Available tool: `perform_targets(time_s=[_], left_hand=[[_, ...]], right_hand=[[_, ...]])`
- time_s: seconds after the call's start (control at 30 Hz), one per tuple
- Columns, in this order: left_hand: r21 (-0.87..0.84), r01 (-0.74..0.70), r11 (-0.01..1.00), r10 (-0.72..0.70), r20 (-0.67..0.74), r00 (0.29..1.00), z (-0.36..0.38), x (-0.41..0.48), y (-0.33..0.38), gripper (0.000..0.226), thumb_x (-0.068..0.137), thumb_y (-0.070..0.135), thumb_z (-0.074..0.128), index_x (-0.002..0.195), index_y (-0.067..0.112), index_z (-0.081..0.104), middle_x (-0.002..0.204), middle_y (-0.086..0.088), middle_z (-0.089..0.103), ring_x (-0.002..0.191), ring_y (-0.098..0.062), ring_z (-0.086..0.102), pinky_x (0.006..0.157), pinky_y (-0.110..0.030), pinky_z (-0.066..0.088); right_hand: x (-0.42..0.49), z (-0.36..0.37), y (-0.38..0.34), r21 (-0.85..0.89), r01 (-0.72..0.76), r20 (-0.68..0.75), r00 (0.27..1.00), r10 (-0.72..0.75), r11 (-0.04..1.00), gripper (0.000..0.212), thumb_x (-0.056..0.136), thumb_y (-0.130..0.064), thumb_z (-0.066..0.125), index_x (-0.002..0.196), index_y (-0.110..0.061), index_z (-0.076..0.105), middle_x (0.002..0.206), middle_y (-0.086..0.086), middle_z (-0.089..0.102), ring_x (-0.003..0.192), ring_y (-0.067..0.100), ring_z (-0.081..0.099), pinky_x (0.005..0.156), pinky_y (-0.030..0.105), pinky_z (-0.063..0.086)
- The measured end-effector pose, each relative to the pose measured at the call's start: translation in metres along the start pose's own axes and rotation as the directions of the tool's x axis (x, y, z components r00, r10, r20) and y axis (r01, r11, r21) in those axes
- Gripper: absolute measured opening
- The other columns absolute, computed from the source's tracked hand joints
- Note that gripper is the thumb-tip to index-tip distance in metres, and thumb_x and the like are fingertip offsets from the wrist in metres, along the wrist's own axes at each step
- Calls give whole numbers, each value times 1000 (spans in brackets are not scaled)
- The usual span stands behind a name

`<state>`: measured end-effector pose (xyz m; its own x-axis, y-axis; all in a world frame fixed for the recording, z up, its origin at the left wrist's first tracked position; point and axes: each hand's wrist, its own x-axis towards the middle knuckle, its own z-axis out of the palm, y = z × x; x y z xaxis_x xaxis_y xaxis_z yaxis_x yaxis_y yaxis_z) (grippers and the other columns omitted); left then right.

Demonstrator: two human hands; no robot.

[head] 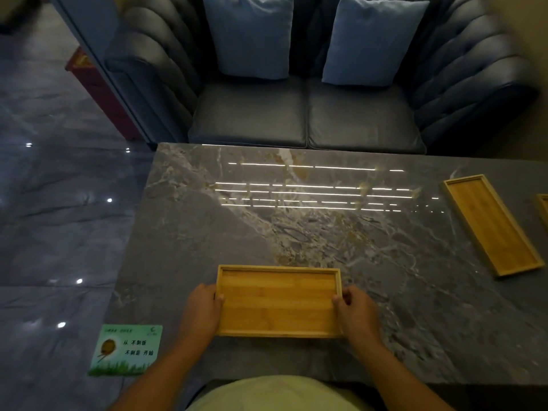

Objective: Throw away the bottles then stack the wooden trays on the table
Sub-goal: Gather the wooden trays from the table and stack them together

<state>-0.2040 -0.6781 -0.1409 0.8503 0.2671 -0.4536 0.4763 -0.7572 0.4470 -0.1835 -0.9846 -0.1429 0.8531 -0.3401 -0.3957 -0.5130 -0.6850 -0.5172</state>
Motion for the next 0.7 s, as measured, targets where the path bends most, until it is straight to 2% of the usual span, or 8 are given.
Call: perform_targets(time_s=[0.2, 0.3, 0.4, 0.7], left_hand=[[35, 43, 998, -43, -14, 999, -2, 10, 1, 22, 95, 22, 53, 92, 5, 66, 103, -18, 64, 93, -31, 61, 76, -36, 43], [65, 71, 995, -71, 3, 997, 1, 10, 0, 24, 96, 24, 53, 99, 4, 66, 107, -18, 64, 97, -31, 62, 79, -37, 45], [75, 91, 993, -91, 6, 996, 3, 9, 0, 27, 97, 25, 52, 107, 5, 65, 111, -17, 63, 101, -30, 61, 85, -37, 47], [57, 109, 992, -110, 19, 994, 4, 11, -2, 25, 96, 24, 53, 103, 4, 66, 110, -17, 64, 98, -30, 62, 82, -37, 47]], right_hand=[[5, 2, -5, -9, 9, 23, 1000, -9, 1000, 9, 91, -23, 64, 89, -15, 65, 87, 4, 65, 80, 21, 61, 68, 33, 49], [5, 1, -5, -8, 23, 41, 999, -23, 1000, 8, 91, -22, 63, 88, -14, 64, 87, 5, 65, 81, 22, 62, 72, 38, 53], [5, 2, -4, -14, 23, 36, 999, -23, 1000, 9, 91, -22, 64, 84, -16, 63, 84, 5, 66, 77, 20, 61, 69, 37, 52], [7, 2, -5, -3, -11, 53, 999, 12, 1000, 8, 91, -24, 65, 87, -17, 63, 85, 3, 65, 80, 20, 61, 74, 41, 55]])
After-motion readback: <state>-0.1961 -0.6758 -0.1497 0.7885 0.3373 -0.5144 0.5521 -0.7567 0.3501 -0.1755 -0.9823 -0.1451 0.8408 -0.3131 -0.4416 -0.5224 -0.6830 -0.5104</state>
